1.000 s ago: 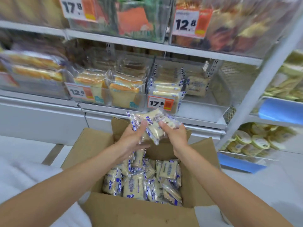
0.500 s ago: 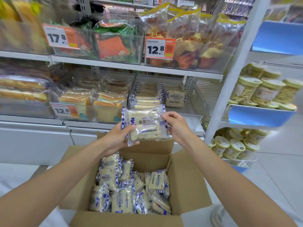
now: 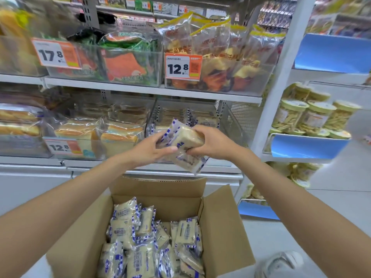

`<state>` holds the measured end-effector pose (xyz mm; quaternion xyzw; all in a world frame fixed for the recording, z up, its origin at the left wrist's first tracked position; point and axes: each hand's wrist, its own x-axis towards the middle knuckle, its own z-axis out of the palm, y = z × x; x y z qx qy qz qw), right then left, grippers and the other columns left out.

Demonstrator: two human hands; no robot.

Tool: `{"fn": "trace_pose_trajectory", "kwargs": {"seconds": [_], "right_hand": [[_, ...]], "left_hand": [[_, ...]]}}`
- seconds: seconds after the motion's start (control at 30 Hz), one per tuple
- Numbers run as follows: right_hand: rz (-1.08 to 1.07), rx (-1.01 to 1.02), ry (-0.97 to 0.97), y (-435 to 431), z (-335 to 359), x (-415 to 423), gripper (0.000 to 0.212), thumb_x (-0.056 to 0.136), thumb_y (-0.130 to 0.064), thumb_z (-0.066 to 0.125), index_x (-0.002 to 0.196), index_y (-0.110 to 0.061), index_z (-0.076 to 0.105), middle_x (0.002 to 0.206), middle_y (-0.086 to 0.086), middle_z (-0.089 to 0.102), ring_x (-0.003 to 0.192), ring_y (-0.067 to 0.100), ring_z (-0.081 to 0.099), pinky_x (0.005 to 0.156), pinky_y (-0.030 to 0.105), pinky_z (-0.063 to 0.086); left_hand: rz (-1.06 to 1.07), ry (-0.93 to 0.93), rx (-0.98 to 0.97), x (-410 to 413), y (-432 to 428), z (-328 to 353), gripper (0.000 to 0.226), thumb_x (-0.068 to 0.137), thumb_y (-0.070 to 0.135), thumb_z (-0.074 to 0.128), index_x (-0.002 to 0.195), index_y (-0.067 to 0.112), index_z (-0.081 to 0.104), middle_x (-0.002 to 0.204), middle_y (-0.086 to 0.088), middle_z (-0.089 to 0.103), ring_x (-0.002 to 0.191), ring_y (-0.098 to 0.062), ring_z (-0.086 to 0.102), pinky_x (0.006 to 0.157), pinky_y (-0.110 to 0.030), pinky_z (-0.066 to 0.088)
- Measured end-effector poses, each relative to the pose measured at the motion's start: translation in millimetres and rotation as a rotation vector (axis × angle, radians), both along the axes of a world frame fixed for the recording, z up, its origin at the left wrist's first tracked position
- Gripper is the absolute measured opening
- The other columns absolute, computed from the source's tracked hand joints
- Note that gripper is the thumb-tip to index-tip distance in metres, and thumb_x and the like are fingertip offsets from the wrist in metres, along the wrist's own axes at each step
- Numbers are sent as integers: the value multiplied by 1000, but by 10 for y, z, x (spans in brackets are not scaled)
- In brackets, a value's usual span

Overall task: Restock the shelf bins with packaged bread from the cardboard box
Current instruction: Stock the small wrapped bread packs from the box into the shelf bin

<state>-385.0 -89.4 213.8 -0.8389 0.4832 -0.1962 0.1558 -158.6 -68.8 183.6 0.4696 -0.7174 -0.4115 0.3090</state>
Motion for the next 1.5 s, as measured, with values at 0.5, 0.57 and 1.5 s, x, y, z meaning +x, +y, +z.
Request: {"fn": "trace_pose_trajectory", "kwargs": {"seconds": [0.5, 0.57, 1.5], "right_hand": [[-362, 126, 705, -1937, -735, -685, 80, 82, -55, 67, 143, -15, 37, 136, 12, 53, 119, 31, 53, 98, 40, 46], [-375, 100, 675, -2140, -890, -688, 88, 80, -58, 66, 150, -24, 25, 146, 8, 44, 129, 29, 46, 108, 41, 37], [-318, -78, 658, -2349, -1023, -551, 125, 63, -82, 62, 150, -42, -18, 160, 1, -26, 147, 35, -20, 117, 62, -7]], "left_hand": [[40, -990, -366, -214, -1644, -497, 66, 97, 61, 17, 153, 26, 20, 155, -6, 34, 140, -26, 34, 114, -51, 26], [54, -1004, -445, -195, -1628, -537, 72, 93, 65, 6, 151, 26, 23, 151, -4, 40, 135, -26, 41, 110, -49, 32], [81, -963, -528, -190, -1619, -622, 85, 82, 66, -12, 151, 27, 20, 153, 0, 34, 142, -20, 27, 113, -46, 28]]}}
